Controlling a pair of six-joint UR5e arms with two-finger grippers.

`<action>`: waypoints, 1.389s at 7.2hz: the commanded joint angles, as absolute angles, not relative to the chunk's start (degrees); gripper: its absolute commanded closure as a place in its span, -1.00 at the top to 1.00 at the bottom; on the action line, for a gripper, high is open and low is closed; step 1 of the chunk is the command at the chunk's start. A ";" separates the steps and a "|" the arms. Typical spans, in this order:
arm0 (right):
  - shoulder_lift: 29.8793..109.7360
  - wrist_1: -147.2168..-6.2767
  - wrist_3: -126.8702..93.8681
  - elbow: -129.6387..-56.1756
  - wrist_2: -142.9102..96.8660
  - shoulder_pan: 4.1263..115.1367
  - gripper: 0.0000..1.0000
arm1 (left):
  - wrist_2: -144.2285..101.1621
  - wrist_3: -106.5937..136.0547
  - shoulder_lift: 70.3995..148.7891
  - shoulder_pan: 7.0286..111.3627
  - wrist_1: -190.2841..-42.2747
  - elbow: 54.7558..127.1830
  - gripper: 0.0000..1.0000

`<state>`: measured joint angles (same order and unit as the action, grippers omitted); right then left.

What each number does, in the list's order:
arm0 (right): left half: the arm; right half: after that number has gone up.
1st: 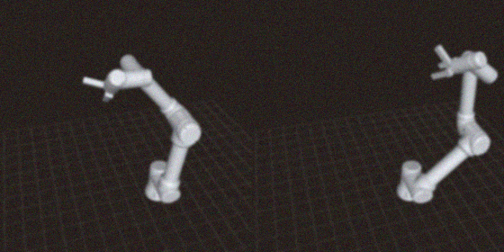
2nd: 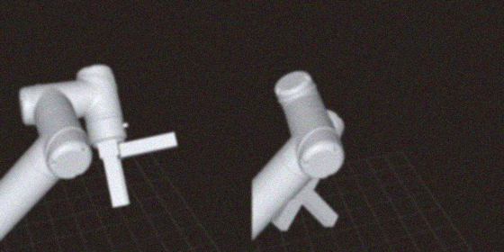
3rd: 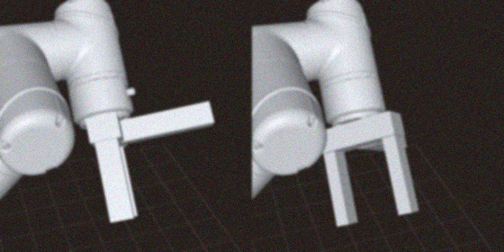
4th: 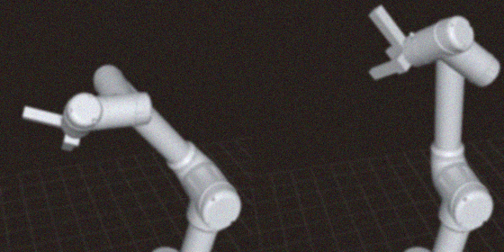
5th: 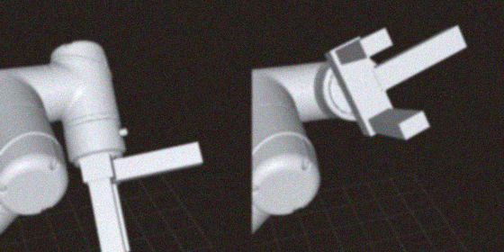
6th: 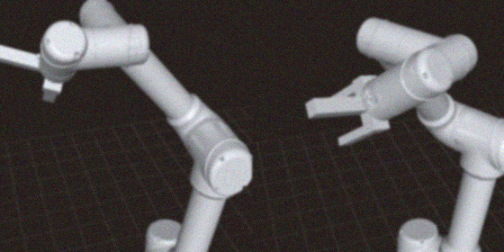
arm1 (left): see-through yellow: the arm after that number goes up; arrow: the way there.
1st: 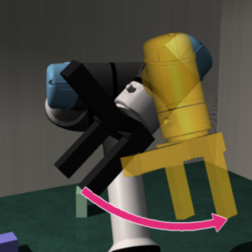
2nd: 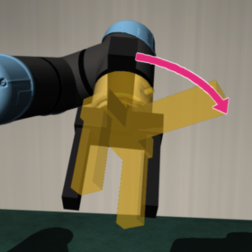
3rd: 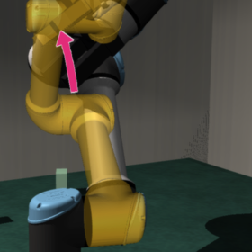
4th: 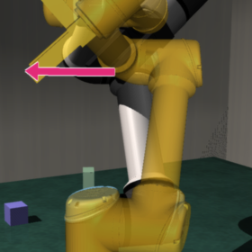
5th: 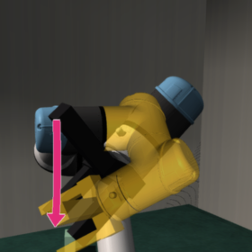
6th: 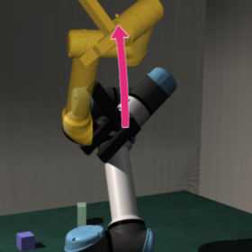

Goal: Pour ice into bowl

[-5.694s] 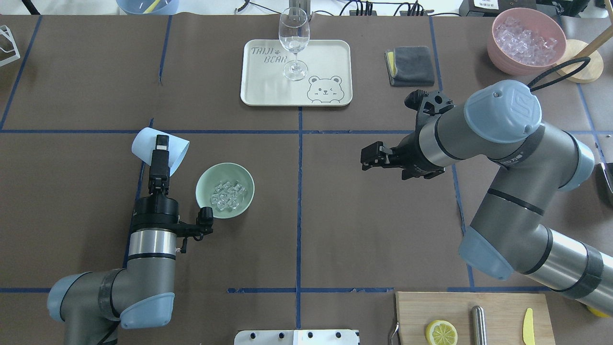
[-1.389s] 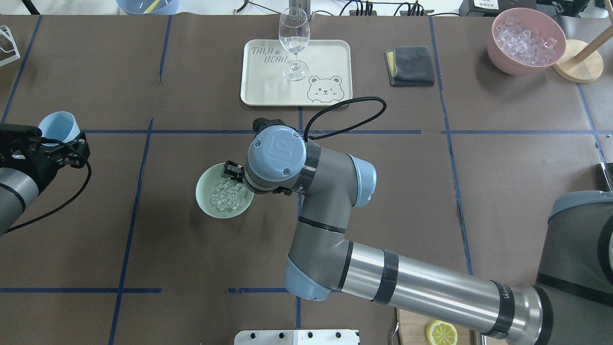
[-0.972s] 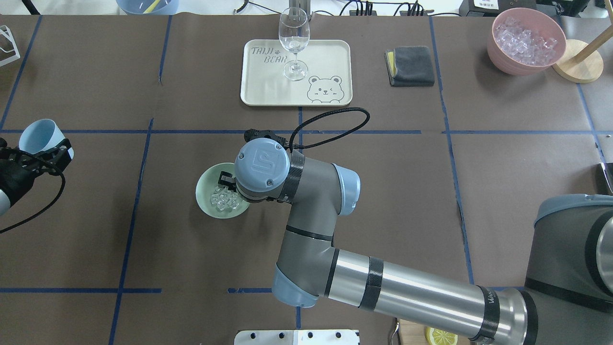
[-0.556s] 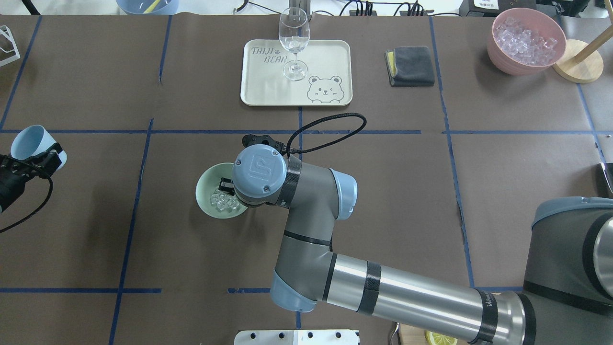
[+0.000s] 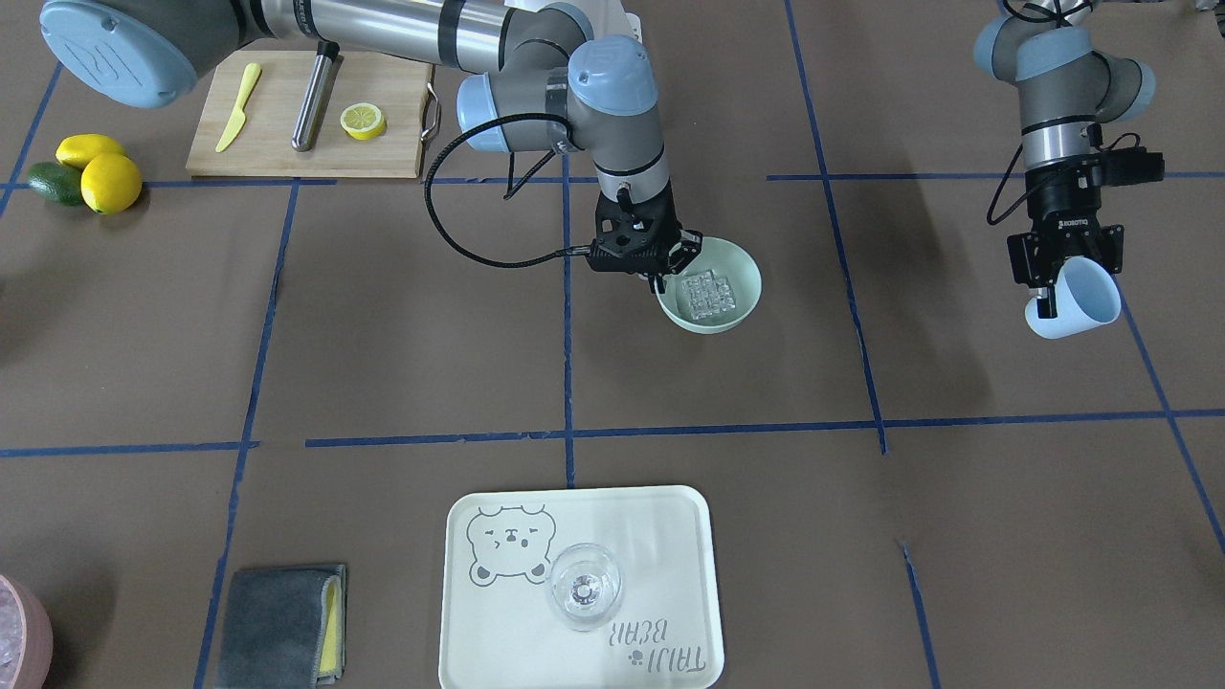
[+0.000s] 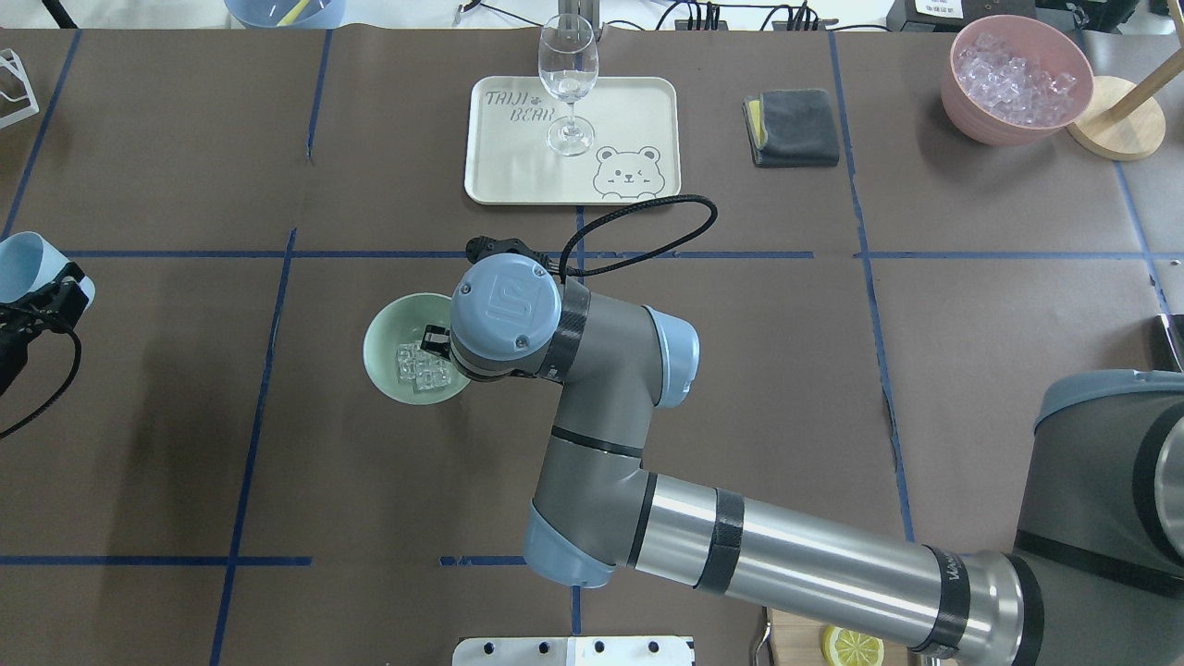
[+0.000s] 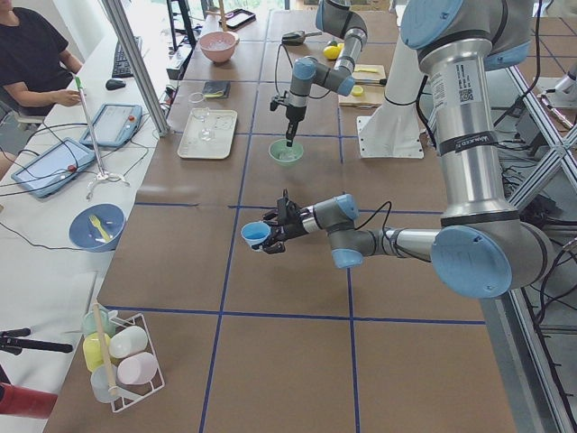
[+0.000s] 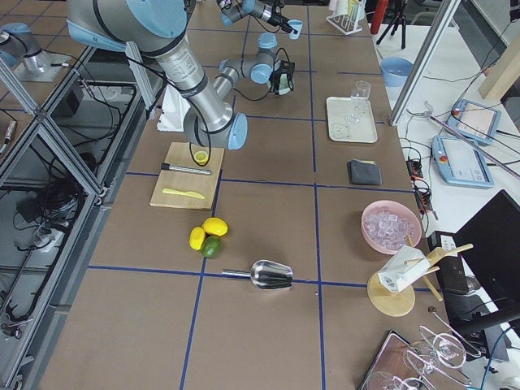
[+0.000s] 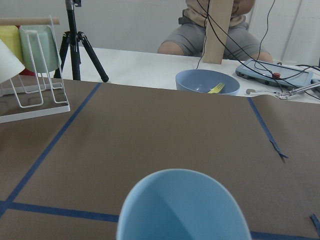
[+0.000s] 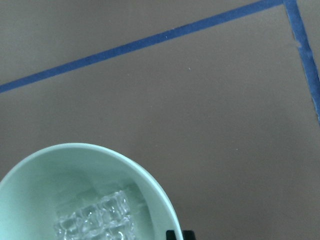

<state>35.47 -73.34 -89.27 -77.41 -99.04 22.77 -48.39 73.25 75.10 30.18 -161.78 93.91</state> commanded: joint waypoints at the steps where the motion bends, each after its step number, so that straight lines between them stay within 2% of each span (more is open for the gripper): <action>1: 36.03 -73.74 -89.03 -80.41 -104.46 25.74 -1.00 | -44.48 77.68 76.02 28.66 -161.72 90.20 -1.00; 5: 51.91 -74.09 -86.85 -97.26 -111.70 32.42 -1.00 | -35.88 80.16 76.64 20.67 -161.02 88.34 -1.00; 8: 54.66 -74.09 -85.96 -98.61 -113.73 34.98 -1.00 | -35.60 80.16 76.99 18.64 -160.93 87.80 -0.95; 9: 55.80 -74.09 -85.96 -99.74 -113.73 35.33 -1.00 | -35.77 80.07 76.99 18.55 -160.93 87.80 -0.58; 10: 56.68 -74.09 -85.96 -100.28 -113.82 35.51 -1.00 | -35.95 79.89 76.99 18.46 -160.84 87.80 -0.32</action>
